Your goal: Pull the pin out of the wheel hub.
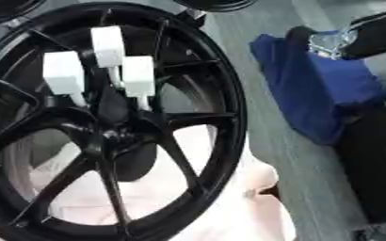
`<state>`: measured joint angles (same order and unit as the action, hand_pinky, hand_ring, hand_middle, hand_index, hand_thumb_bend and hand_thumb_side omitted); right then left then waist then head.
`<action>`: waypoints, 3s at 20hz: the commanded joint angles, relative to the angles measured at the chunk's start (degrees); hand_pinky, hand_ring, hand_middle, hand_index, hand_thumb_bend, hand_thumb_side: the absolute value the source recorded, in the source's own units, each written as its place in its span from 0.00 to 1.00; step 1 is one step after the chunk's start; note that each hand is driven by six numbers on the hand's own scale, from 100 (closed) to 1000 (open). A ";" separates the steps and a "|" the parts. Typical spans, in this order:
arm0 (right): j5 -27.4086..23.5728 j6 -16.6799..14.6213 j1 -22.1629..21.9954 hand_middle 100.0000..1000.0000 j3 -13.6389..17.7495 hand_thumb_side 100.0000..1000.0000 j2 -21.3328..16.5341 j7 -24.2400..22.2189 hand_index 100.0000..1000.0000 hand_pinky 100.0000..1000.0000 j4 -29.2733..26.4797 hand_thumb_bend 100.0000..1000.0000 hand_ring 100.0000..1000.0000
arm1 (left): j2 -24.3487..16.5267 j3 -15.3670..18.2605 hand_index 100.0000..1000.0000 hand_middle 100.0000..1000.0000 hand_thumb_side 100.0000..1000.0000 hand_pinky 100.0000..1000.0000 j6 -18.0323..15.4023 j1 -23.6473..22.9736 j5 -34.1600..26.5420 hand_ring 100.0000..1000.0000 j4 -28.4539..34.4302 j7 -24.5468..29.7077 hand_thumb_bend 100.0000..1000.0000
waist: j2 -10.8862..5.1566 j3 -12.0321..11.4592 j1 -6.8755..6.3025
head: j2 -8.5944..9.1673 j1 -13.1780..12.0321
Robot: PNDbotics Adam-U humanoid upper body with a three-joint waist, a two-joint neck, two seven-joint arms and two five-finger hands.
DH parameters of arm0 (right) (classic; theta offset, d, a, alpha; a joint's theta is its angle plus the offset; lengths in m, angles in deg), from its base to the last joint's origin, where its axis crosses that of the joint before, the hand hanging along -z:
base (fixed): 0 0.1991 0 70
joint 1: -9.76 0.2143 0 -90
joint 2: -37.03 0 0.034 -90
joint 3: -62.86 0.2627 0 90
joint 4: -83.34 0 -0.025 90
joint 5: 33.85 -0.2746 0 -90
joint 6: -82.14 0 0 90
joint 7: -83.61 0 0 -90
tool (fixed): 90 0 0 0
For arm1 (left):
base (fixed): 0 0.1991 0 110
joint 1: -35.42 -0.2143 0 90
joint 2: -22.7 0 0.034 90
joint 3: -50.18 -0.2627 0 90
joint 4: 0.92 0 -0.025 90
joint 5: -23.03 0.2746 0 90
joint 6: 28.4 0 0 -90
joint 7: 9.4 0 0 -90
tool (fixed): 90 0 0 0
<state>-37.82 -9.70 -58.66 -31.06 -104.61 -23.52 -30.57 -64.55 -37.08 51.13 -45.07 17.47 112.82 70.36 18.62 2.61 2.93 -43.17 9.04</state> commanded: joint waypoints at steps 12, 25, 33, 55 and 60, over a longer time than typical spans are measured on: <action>-3.91 8.65 15.22 0.71 -10.79 0.27 -0.29 -9.55 0.72 0.79 -0.69 0.40 0.77 | -1.76 -0.76 0.72 0.58 0.55 0.85 0.46 0.30 -0.52 0.65 0.85 0.98 0.11 | -1.96 -1.75 0.88 | 0.96 1.85; -4.72 20.36 26.99 0.71 -19.13 0.22 8.71 -16.32 0.73 0.79 -0.69 0.47 0.77 | -1.93 -0.93 0.72 0.58 0.54 0.85 0.92 0.86 -1.45 0.65 0.85 0.95 0.12 | -2.63 -3.70 1.80 | 0.65 3.07; -3.30 25.50 29.54 0.71 -21.46 0.18 12.06 -18.88 0.76 0.77 -0.69 0.62 0.77 | -2.24 -1.11 0.72 0.58 0.54 0.85 1.16 1.72 -1.93 0.65 0.85 1.10 0.13 | -2.23 -5.51 2.94 | -0.19 4.31; -2.87 35.25 28.31 0.68 -21.37 0.11 14.54 -12.47 0.69 0.74 -0.23 0.58 0.74 | -1.68 -1.39 0.71 0.58 0.55 0.85 1.60 3.31 -0.97 0.65 0.85 1.30 0.13 | 0.35 -8.09 4.43 | 1.04 6.71; -4.66 36.72 27.95 0.68 -21.57 0.10 15.12 -10.51 0.68 0.73 0.88 0.57 0.74 | -1.60 -1.48 0.71 0.58 0.55 0.85 1.67 3.69 -0.66 0.65 0.85 1.31 0.13 | 1.01 -8.61 4.85 | 1.71 6.74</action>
<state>-41.74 26.54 -31.21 -53.27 -88.61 -34.47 -29.89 -65.52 -38.53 52.74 -41.97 16.46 112.82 71.70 20.52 -6.08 8.11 -42.20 15.57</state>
